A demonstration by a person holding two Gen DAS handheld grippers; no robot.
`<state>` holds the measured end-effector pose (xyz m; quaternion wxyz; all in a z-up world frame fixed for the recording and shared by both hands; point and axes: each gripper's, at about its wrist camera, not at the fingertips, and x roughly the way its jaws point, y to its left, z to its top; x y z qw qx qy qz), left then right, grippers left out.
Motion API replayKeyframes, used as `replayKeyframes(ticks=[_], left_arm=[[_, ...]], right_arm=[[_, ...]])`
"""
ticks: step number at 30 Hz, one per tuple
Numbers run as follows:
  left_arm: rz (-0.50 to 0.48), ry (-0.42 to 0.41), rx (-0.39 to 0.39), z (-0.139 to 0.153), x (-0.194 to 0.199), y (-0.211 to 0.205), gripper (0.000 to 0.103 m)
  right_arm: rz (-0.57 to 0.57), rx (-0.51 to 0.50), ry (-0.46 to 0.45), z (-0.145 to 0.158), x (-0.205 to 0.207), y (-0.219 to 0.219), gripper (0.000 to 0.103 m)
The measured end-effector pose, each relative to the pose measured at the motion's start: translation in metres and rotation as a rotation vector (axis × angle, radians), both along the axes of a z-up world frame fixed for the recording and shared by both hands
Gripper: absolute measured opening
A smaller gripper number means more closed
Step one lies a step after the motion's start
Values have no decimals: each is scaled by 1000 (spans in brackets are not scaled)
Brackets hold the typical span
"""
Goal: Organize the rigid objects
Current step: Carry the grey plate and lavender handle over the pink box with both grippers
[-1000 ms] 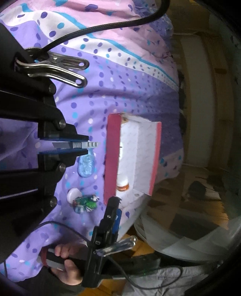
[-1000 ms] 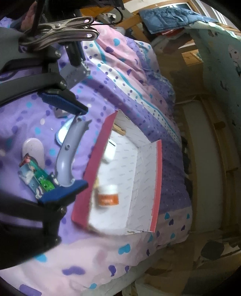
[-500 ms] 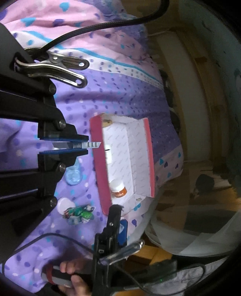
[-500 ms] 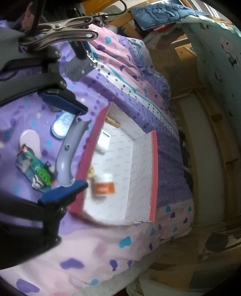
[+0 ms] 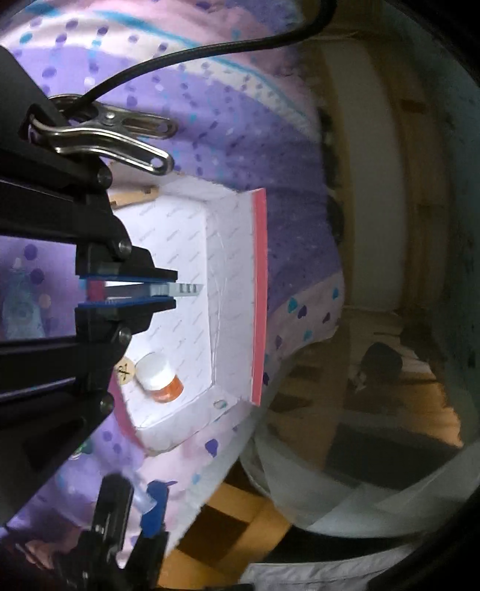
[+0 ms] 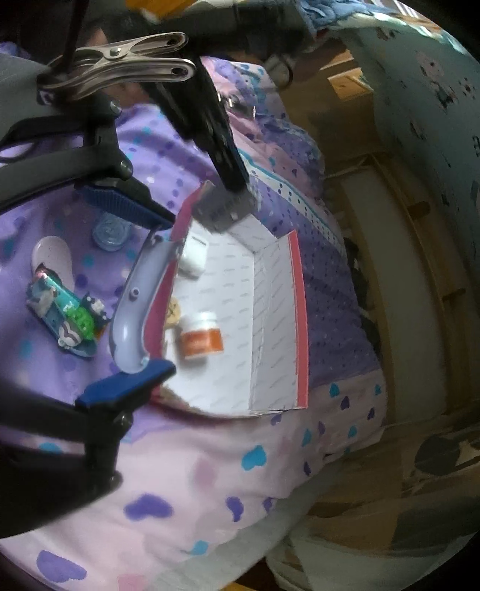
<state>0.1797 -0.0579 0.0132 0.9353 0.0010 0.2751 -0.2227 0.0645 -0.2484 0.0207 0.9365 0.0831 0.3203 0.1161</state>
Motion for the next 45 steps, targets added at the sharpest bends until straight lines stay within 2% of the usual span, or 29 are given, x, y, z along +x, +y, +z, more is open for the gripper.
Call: replayKeyframes(ticks=[3,5,7,9,12,14,16,18,20,23,26,29,30,34,43,45], left_arm=[[34,35,-43,-6,14,12,7],[78,67,-29,-14,23,17,7],[123,100,15,-22,31,19,7],[173,115,109,-32,36,16,8],[147,109,115,-33,35,13,7],[148,100,164,-37,35,10,8],[143,94,173,-39,34,10,8],[127,124,194,-47,35,7,7],[118,116,213,-49,35,5,7],[103,132,194,-50,39,6,6],[99,157,166,-51,42,8,6],[103,138,198,-51,41,6,6],[105,133,207,-51,40,4,5],[113,134,210,-52,40,4,5],[124,105,217,-56,40,-2,5],[130,94,222,-60,44,-7,4]], right_arm=[[-14,19,12,-1,1,-3,74],[-32,34,33,-5,3,-8,74],[-51,53,54,-8,5,-12,74],[-66,68,68,-10,6,-15,74],[-88,50,82,-13,9,-16,74],[-100,25,81,-13,11,-16,74],[-109,9,80,-11,15,-17,74],[-94,1,136,-10,27,-18,74],[-105,19,226,-9,48,-25,74],[-80,59,278,-5,77,-29,74],[-56,42,255,-1,96,-17,74],[-92,43,144,-3,103,-8,74],[-114,31,109,-5,103,-7,74],[-148,-60,70,-17,108,-8,74],[-166,-101,178,-42,146,-8,74],[-152,-157,199,-44,158,-4,74]])
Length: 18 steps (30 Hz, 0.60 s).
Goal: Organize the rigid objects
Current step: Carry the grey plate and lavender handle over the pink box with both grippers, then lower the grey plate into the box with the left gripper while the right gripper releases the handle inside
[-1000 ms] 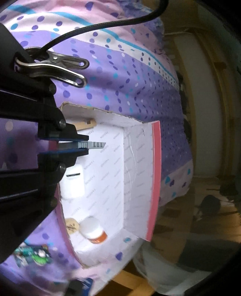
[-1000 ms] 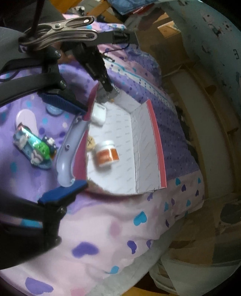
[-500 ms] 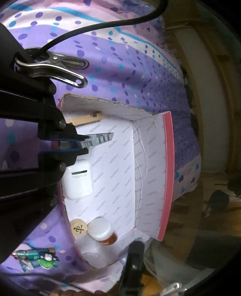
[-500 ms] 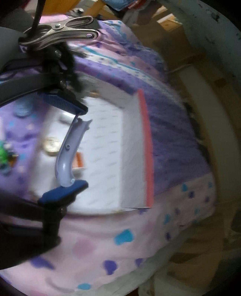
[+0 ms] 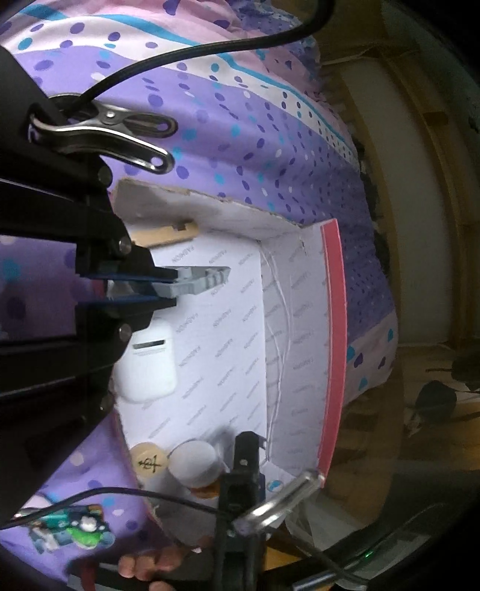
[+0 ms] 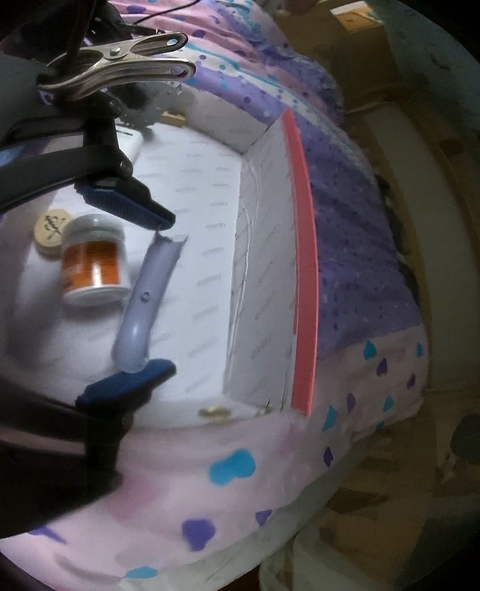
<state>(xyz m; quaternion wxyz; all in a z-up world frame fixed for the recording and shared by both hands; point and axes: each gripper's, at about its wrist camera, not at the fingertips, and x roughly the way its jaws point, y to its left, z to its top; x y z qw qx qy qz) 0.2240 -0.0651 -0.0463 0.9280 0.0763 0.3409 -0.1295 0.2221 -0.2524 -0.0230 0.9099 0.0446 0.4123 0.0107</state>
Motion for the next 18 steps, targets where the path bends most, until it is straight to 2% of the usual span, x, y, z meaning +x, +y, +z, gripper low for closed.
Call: replayKeyframes(ticks=[2,3,5,13,18], left_arm=[[3,-3,-21,0,5,-2,5],[-7,6,-31,-1,7,-2,9],[-23,24,-25,-6,12,-6,11],[-18,23,-5,-6,10,-11,9],[-10,38,-5,-8,11,-11,10]], right_arm=[[20,-71,9,-4,4,7,74],[30,-103,13,-7,4,10,74],[50,-151,16,-13,2,15,74],[126,-197,42,-23,-20,31,74],[115,-203,41,-26,-23,32,74]])
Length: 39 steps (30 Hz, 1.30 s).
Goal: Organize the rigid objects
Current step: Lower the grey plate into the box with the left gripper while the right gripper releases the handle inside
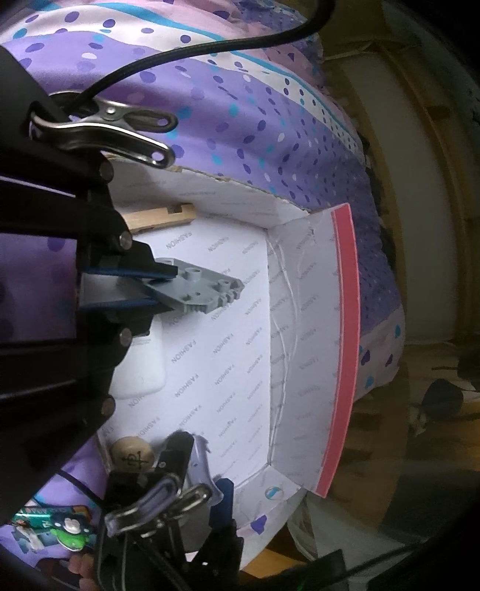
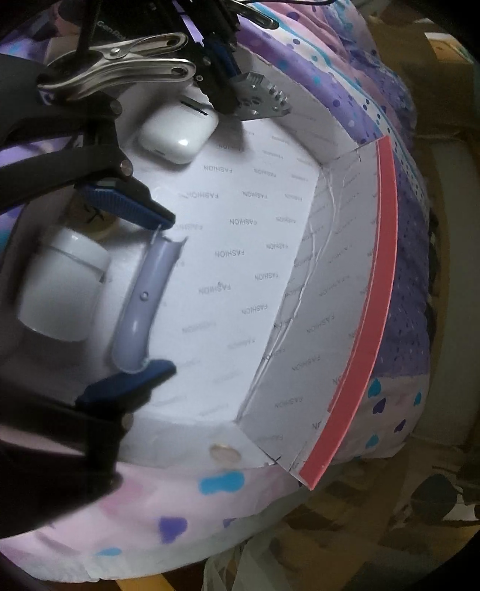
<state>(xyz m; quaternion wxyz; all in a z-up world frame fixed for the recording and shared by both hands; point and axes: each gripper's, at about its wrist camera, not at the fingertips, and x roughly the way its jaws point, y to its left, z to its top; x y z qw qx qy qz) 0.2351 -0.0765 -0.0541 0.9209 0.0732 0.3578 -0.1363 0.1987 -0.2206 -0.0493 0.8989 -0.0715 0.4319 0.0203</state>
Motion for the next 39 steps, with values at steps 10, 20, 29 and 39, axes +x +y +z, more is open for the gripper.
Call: replayKeyframes(ticks=[10,20,29,39], left_arm=[[35,35,3,-9,5,2,23],[48,44,6,-10,7,3,30],[52,47,11,-11,10,4,37],[47,40,18,-12,12,4,60]], right_arm=[[-24,-29,10,-8,5,2,76],[-14,-40,2,-10,4,4,77],[-13,-43,-4,-10,3,5,77],[-10,-53,-24,-11,0,7,78]])
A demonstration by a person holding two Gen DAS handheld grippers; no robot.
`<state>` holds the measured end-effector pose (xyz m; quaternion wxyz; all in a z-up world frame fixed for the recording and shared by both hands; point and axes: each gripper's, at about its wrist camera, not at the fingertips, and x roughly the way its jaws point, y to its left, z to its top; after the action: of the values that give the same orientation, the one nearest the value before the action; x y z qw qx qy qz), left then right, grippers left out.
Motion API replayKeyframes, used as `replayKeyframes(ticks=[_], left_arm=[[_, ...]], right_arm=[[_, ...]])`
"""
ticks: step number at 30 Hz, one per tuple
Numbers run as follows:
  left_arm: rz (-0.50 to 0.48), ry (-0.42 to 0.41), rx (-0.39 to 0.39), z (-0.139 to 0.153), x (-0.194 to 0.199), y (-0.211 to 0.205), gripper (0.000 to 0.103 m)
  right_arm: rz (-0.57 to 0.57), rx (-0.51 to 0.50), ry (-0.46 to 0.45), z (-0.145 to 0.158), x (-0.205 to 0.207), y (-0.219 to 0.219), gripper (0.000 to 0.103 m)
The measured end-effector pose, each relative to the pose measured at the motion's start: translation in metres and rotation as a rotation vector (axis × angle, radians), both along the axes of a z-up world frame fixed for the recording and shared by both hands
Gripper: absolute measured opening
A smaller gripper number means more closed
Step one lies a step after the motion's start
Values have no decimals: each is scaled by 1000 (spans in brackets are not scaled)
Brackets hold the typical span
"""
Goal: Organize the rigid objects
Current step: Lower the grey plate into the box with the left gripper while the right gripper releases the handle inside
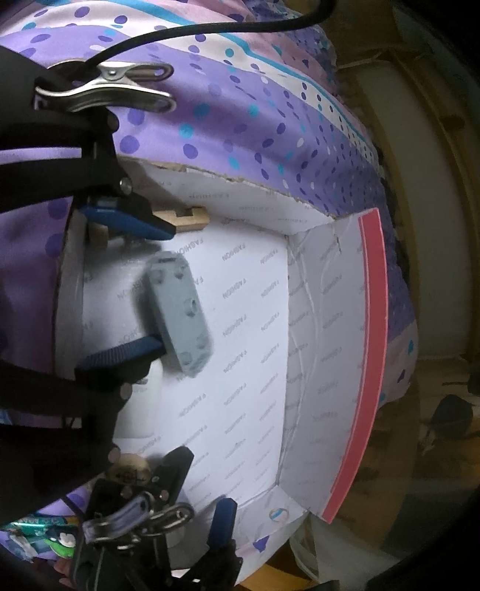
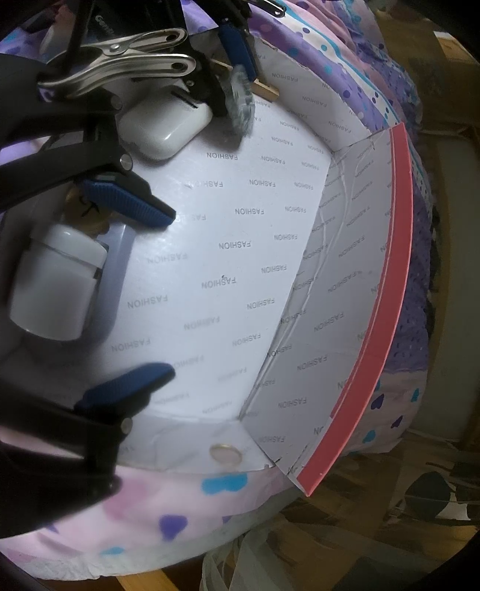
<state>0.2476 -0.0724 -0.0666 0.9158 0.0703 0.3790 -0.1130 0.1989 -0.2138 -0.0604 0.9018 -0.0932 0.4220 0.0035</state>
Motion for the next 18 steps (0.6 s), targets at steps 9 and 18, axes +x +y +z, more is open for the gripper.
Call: replayKeyframes(ticks=[9,18], left_arm=[[-9,5,-1,-1,-1,-3,82],[-8,8,-12,-1,-1,-3,83]], right_arm=[[15,-23,-36,2,-7,6,78],[67,36,-38,12,-10,3,83]])
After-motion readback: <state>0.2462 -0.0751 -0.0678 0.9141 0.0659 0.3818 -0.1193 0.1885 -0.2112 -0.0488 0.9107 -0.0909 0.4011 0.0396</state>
